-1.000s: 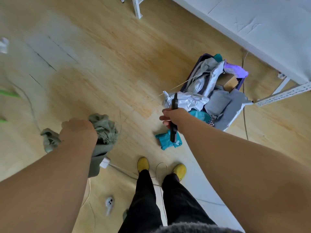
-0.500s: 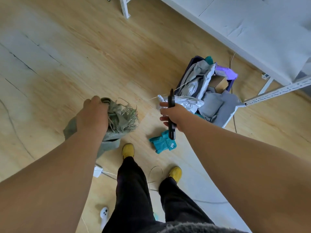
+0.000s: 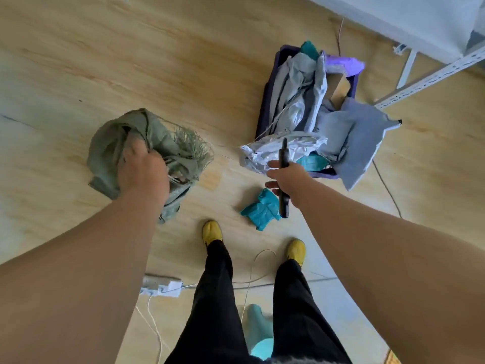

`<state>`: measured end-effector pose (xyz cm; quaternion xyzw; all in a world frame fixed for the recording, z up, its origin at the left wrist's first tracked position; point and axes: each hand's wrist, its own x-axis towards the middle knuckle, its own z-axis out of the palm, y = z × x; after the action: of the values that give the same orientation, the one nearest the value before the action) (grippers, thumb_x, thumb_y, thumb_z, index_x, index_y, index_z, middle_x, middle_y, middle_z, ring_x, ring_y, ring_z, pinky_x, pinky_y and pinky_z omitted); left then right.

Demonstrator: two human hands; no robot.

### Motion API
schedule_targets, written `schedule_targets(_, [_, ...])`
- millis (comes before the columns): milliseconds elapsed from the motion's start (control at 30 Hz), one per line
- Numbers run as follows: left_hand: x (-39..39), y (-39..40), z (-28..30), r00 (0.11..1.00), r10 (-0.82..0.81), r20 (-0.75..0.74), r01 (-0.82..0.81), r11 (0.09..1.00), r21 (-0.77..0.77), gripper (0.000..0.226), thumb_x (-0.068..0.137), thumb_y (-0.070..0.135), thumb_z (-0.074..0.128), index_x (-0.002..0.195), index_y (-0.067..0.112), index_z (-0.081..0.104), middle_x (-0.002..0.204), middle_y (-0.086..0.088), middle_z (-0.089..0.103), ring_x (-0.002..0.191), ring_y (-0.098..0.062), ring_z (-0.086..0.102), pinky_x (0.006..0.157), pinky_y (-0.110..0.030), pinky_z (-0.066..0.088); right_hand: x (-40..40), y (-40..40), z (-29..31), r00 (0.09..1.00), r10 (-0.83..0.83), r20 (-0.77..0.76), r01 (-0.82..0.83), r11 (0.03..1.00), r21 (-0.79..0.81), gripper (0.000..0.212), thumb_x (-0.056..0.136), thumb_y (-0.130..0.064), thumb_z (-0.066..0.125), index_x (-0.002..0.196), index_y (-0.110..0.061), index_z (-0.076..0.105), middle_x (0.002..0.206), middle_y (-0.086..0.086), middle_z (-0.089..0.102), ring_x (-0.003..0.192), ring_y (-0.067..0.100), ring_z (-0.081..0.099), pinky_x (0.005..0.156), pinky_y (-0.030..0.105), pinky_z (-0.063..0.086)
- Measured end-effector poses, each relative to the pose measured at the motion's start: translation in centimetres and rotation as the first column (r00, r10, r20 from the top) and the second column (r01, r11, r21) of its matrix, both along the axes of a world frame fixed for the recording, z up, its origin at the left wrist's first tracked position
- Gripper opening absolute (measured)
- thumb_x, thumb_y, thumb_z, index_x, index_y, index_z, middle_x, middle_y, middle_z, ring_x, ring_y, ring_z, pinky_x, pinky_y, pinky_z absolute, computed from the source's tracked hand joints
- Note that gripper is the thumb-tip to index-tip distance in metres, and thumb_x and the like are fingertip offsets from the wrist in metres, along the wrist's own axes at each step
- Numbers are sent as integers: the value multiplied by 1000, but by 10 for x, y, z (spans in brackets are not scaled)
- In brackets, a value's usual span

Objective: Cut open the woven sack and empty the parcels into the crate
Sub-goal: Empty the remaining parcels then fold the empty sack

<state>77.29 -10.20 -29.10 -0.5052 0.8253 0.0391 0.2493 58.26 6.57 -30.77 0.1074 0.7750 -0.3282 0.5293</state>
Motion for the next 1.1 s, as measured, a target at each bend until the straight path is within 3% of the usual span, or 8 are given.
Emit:
schedule_targets(133, [-26, 21, -53, 993, -108, 54, 98, 980, 174, 22, 90, 9, 54, 111, 7, 56, 129, -11, 30, 115, -29, 34, 80, -37, 40, -6, 37, -45, 996, 83, -14, -81, 989, 120, 30, 91, -6, 54, 119, -11, 64, 94, 9, 64, 71, 18, 62, 58, 24, 46])
schedule_targets(267, [-44, 60, -111, 979, -116, 167, 66, 958, 279, 63, 84, 17, 57, 141, 14, 31, 146, -10, 9, 134, -32, 18, 109, -43, 30, -15, 69, -100, 985, 169, -25, -160, 965, 207, 31, 86, -3, 56, 107, -18, 72, 87, 4, 65, 64, 19, 55, 66, 29, 50])
schedule_targets(433, [-93, 104, -164, 871, -36, -490, 145, 972, 186, 82, 81, 20, 73, 147, 22, 24, 152, -10, 20, 139, -30, 25, 109, -46, 37, -19, 108, -174, 985, 173, 2, -167, 947, 274, 30, 84, -7, 62, 107, -23, 72, 83, -4, 60, 73, 20, 57, 82, 35, 56])
schedule_targets(600, [-145, 125, -231, 779, 258, -572, -22, 923, 385, 97, 79, 29, 77, 150, 36, 11, 152, -12, 21, 135, -27, 35, 96, -37, 44, -24, 136, -256, 972, 234, 23, -229, 921, 316, 33, 83, -5, 61, 113, -18, 67, 93, 9, 66, 80, 29, 62, 82, 41, 57])
schedule_targets(700, [-164, 140, -269, 722, 244, -648, -28, 945, 326, 86, 82, 32, 73, 149, 32, 19, 145, -11, 28, 126, -26, 46, 89, -34, 49, -28, 149, -305, 938, 344, 37, -335, 876, 347, 32, 85, -9, 61, 116, -14, 62, 98, 13, 68, 78, 28, 63, 71, 35, 57])
schedule_targets(800, [-174, 156, -303, 666, 158, -729, -23, 981, 191, 79, 82, 31, 72, 148, 24, 29, 143, -15, 30, 123, -25, 46, 85, -28, 47, -29, 153, -351, 884, 467, 18, -438, 815, 380, 31, 87, -11, 58, 117, -19, 58, 79, 1, 56, 65, 18, 51, 47, 23, 35])
schedule_targets(967, [-182, 175, -345, 576, 45, -816, 2, 998, 56, 69, 86, 32, 65, 145, 10, 37, 142, -27, 29, 114, -18, 43, 102, -40, 45, -30, 152, -414, 875, 482, -34, -435, 816, 381, 47, 84, -2, 53, 127, -21, 54, 88, 3, 55, 71, 21, 52, 51, 24, 37])
schedule_targets(1100, [-189, 182, -364, 509, 5, -861, -28, 1000, -11, 65, 87, 31, 65, 140, 2, 42, 136, -34, 33, 119, -33, 49, 101, -51, 41, -36, 157, -451, 932, 349, -95, -277, 858, 432, 51, 85, -2, 58, 132, -21, 51, 92, 2, 56, 77, 20, 52, 60, 27, 41])
